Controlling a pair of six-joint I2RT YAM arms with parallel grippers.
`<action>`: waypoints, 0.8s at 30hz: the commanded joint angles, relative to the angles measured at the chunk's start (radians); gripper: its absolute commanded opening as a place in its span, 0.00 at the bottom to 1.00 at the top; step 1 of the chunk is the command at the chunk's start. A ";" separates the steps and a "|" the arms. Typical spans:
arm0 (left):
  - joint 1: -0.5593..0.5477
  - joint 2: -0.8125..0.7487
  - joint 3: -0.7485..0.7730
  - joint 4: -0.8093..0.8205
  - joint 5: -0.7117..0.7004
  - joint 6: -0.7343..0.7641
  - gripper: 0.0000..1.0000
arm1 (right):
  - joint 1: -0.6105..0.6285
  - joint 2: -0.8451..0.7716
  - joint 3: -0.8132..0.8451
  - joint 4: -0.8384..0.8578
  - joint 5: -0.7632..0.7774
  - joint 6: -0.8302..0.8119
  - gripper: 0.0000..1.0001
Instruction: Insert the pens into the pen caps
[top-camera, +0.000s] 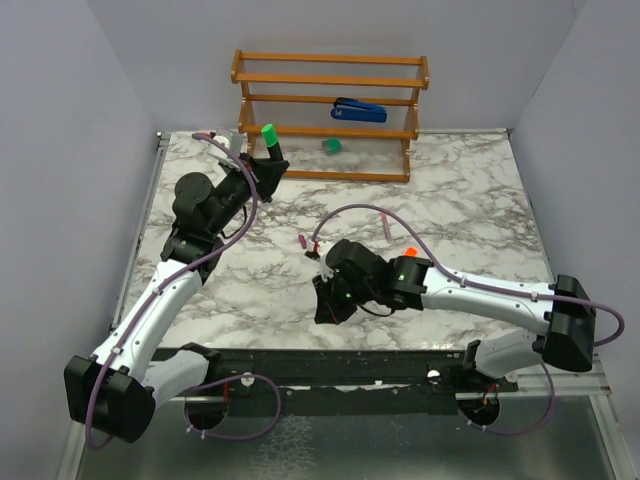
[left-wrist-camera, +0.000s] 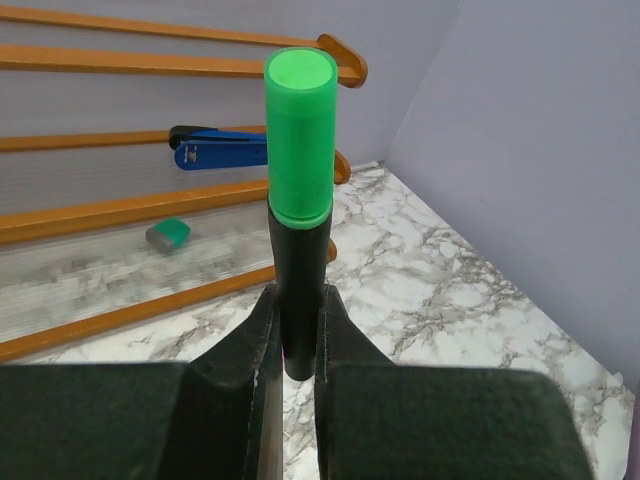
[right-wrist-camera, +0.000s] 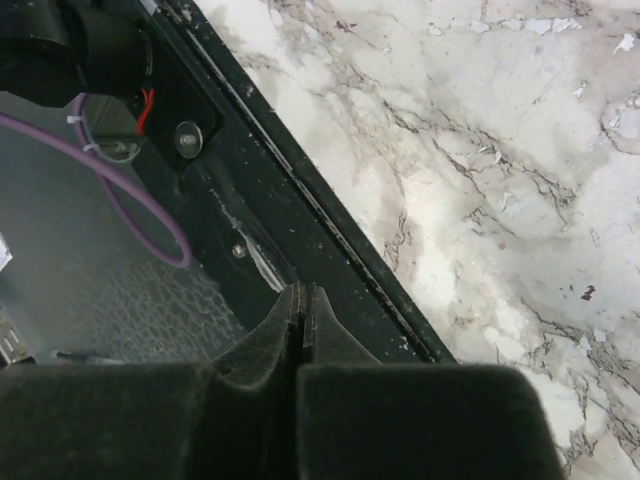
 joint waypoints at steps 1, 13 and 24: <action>-0.003 -0.001 -0.003 0.034 -0.041 -0.011 0.00 | -0.003 -0.053 -0.002 0.007 -0.047 0.018 0.00; 0.000 0.033 -0.047 -0.144 0.079 0.025 0.00 | -0.006 -0.291 -0.014 -0.001 0.278 -0.006 0.82; 0.000 0.183 0.038 -0.590 -0.121 0.112 0.00 | -0.029 -0.452 -0.015 -0.063 0.464 -0.085 0.97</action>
